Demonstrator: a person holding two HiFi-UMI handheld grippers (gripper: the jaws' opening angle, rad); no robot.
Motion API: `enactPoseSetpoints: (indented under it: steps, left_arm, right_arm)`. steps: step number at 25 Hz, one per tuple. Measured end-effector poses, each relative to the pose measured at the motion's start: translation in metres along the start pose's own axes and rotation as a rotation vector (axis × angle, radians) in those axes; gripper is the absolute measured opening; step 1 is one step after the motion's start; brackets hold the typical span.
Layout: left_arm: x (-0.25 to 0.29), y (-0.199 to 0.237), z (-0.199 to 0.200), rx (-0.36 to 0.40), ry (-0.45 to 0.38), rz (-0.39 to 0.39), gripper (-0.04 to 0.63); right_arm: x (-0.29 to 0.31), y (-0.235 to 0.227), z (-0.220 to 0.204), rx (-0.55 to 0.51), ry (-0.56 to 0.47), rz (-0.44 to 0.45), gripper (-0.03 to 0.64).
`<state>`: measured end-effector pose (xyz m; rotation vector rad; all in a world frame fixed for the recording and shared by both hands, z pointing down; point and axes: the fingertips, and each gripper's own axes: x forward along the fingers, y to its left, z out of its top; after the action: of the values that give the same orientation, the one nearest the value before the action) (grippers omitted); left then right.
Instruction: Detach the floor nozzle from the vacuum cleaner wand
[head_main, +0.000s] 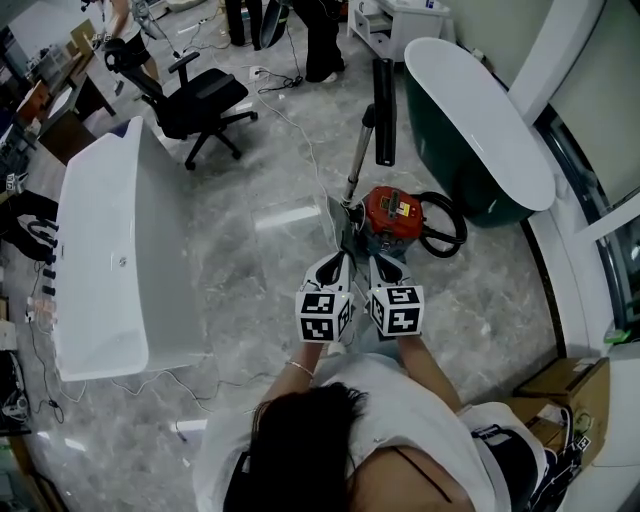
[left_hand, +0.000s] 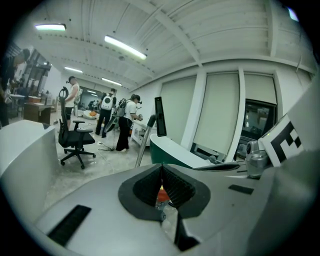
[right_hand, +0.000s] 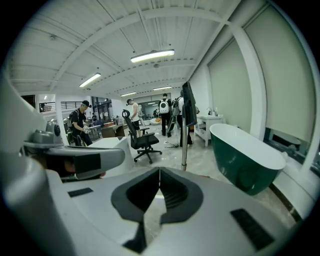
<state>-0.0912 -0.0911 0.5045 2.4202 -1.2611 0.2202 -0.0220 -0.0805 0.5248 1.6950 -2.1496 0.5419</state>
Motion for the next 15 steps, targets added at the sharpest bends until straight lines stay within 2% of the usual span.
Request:
enactPoseSetpoints:
  steps: [7, 10, 15]
  left_arm:
    - [0.008, 0.011, -0.002, -0.019, 0.024, 0.032, 0.005]
    - [0.014, 0.009, -0.008, -0.023, 0.055, 0.031, 0.005]
    - [0.026, 0.002, -0.007, -0.008, 0.062, 0.023, 0.005]
  right_arm:
    - [0.009, -0.004, 0.005, 0.015, 0.0, 0.006, 0.015]
    - [0.01, -0.009, 0.004, 0.029, -0.001, 0.002, 0.015]
    - [0.015, -0.021, 0.003, 0.045, 0.009, -0.004, 0.015]
